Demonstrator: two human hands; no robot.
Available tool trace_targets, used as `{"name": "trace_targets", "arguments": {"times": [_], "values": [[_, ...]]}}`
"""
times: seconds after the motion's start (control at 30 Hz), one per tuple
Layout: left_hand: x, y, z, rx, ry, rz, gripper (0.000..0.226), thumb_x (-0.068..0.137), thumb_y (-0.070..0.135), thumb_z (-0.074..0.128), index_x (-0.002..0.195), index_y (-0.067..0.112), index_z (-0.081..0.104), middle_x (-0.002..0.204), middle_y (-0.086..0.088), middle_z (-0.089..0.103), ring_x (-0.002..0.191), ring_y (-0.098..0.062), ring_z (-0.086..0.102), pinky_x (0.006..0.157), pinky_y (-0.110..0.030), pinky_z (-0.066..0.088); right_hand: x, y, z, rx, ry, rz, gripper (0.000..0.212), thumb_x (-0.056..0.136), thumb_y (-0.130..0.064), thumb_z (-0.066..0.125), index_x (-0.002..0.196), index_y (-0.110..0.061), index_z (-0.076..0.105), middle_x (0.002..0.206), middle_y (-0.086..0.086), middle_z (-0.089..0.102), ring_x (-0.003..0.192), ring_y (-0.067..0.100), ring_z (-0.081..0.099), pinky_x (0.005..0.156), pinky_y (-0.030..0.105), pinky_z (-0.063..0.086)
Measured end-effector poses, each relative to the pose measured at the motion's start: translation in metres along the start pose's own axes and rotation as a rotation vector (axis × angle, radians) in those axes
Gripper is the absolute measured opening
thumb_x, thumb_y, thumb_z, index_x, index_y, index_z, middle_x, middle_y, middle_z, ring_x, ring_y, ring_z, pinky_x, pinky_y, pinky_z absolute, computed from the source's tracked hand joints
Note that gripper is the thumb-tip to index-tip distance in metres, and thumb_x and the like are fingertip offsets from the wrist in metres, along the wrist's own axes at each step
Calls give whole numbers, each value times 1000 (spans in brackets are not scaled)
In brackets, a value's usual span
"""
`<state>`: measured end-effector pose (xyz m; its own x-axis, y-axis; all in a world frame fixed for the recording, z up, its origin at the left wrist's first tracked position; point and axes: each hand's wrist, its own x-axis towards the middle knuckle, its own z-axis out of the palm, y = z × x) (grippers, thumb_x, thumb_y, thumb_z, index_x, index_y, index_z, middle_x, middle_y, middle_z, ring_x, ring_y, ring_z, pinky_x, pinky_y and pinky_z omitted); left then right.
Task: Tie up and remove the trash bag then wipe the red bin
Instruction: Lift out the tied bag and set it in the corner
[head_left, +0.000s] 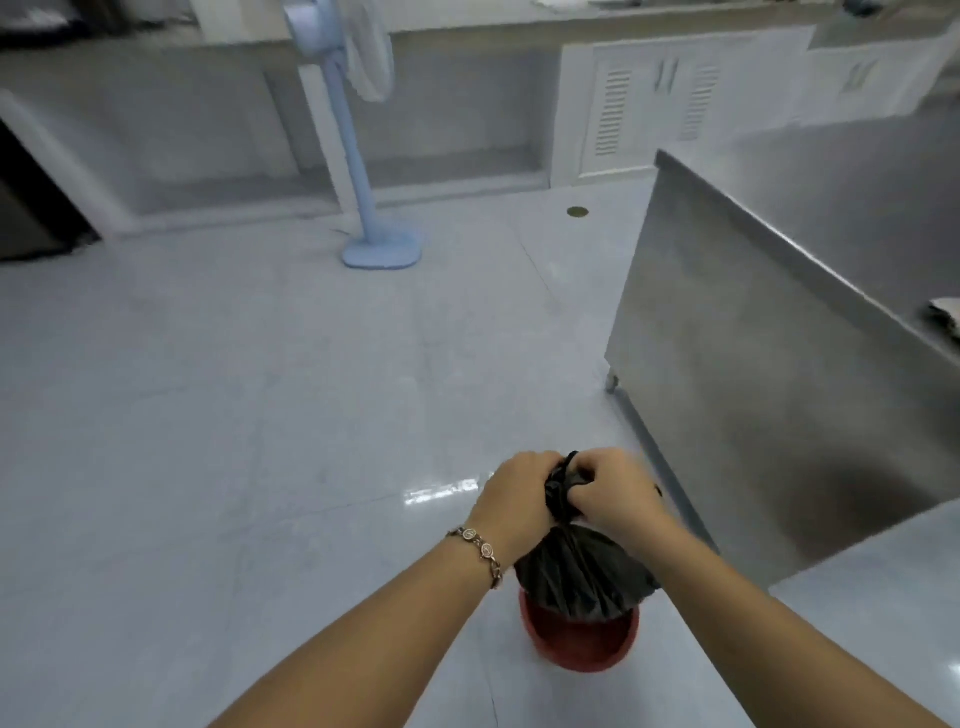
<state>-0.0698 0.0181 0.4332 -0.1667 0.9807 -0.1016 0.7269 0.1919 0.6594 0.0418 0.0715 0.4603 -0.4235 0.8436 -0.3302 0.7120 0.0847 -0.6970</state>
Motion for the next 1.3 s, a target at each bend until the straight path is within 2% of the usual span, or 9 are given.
{"name": "trace_targets", "arguments": {"times": [0.17,0.37,0.53,0.63,0.73,0.87,1.1,1.2,1.3], "values": [[-95,-9,-167,-90,231,-165,12,79,15,58,89,11,64,89,-7,69,85,-25,64,77,-39,53,-55,-178,22,-93,-164,-288,15,74,0,53,68,-10,64,72,15,68,79,33,68,74,44,57],[-249,-69,-340,-51,558,-318,16,74,5,66,90,4,65,93,-18,69,92,-30,62,67,-27,39,-139,-375,122,-131,-285,-638,20,82,-1,54,63,-9,53,54,4,51,50,15,47,38,14,33],[-382,-135,-423,27,745,-475,20,73,8,69,93,6,67,89,-12,69,77,-16,53,59,-19,34,-212,-482,239,-144,-425,-819,21,79,-2,53,62,-13,54,56,5,52,54,22,49,46,25,35],[-457,-172,-454,64,849,-574,19,73,5,68,92,9,68,80,-3,62,76,-15,52,56,-15,34,-257,-526,305,-92,-546,-877,23,78,0,50,59,-14,52,55,9,53,52,25,52,51,27,43],[-519,-203,-474,63,940,-674,10,75,4,63,83,10,64,77,-5,63,75,-20,55,70,-29,43,-296,-557,366,-54,-674,-910,23,77,0,47,61,-14,53,55,7,55,55,26,54,55,30,44],[-583,-255,-489,54,1082,-858,12,78,2,55,71,12,56,72,-7,61,70,-22,54,65,-32,41,-331,-584,450,-28,-837,-959,18,78,-7,50,69,-21,57,67,2,59,69,26,58,63,33,47],[-633,-385,-532,53,1155,-1088,13,77,-3,48,71,5,57,76,-17,65,76,-31,61,67,-37,47,-332,-644,597,-66,-1041,-988,23,86,-7,45,100,-8,64,93,10,67,84,25,61,72,34,49],[-644,-457,-552,48,1157,-1192,21,78,-3,47,64,11,50,66,-7,58,70,-24,55,58,-30,37,-313,-678,670,-126,-1150,-970,23,86,-2,40,89,-7,62,96,16,67,91,31,62,83,42,50],[-654,-518,-566,9,1047,-1296,26,79,4,56,59,17,44,65,-2,56,70,-22,54,55,-27,33,-295,-706,736,-248,-1219,-988,29,85,0,41,64,-16,51,79,10,58,81,25,56,68,35,44]]}}
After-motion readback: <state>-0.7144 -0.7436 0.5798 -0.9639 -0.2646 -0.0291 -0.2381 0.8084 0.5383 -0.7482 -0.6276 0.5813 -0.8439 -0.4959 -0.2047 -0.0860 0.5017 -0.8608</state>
